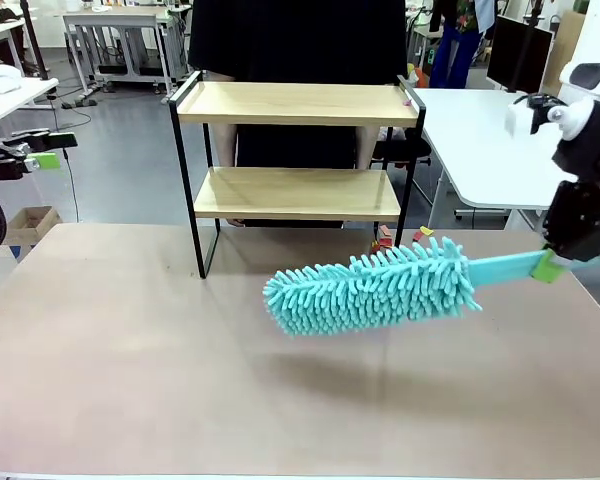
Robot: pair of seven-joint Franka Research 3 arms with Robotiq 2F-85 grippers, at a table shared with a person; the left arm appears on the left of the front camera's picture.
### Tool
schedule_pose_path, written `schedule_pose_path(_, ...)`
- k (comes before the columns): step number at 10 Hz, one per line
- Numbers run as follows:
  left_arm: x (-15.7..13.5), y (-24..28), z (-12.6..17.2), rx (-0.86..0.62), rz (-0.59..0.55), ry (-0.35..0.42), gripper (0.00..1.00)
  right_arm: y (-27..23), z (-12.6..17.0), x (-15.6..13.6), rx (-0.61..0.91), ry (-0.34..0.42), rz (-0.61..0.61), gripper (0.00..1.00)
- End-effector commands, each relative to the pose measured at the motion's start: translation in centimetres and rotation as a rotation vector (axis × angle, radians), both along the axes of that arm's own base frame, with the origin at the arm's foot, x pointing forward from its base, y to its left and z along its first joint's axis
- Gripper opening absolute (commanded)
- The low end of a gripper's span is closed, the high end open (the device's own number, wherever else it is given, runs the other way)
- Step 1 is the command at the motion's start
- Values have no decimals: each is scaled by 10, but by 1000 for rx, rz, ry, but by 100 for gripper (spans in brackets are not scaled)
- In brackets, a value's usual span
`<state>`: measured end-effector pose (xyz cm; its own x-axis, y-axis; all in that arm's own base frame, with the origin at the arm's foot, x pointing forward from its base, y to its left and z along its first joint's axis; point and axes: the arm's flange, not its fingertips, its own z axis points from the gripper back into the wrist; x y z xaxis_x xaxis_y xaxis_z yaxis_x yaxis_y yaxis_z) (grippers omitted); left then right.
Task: Clean the shelf.
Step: Hand the Duster back to the human.
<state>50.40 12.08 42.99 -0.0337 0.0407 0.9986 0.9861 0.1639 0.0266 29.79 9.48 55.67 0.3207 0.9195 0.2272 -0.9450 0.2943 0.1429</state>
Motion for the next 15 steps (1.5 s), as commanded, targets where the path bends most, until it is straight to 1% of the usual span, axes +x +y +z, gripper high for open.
schedule_pose_path(1,-54,-45,18,60,37,52,100,-21,5,29,147,-23,165,13)
schedule_pose_path(3,-100,-82,19,68,58,82,100,-45,9,48,257,-59,283,13)
schedule_pose_path(4,-127,-107,19,71,84,80,100,-54,9,54,297,-68,311,13)
schedule_pose_path(6,-158,-144,9,88,121,136,100,-68,6,61,303,-98,314,13)
schedule_pose_path(7,-168,-159,0,100,161,162,100,-78,1,64,301,-111,317,13)
schedule_pose_path(8,-180,-175,-6,105,143,169,100,-92,-3,69,327,-120,309,13)
schedule_pose_path(9,-188,-182,-11,94,126,171,100,-102,-7,72,343,-128,306,13)
schedule_pose_path(10,-195,-187,-12,97,95,148,100,-108,-7,74,359,-146,309,13)
schedule_pose_path(12,-195,-196,-23,146,26,150,100,-107,-7,78,379,-147,310,13)
schedule_pose_path(13,-184,-193,-27,187,-5,169,100,-106,-5,77,372,-134,282,13)
schedule_pose_path(14,-143,-191,-1,132,53,160,100,-109,-11,73,335,-138,285,13)
schedule_pose_path(15,-143,-191,-1,132,53,160,100,-109,-11,73,335,-138,285,13)
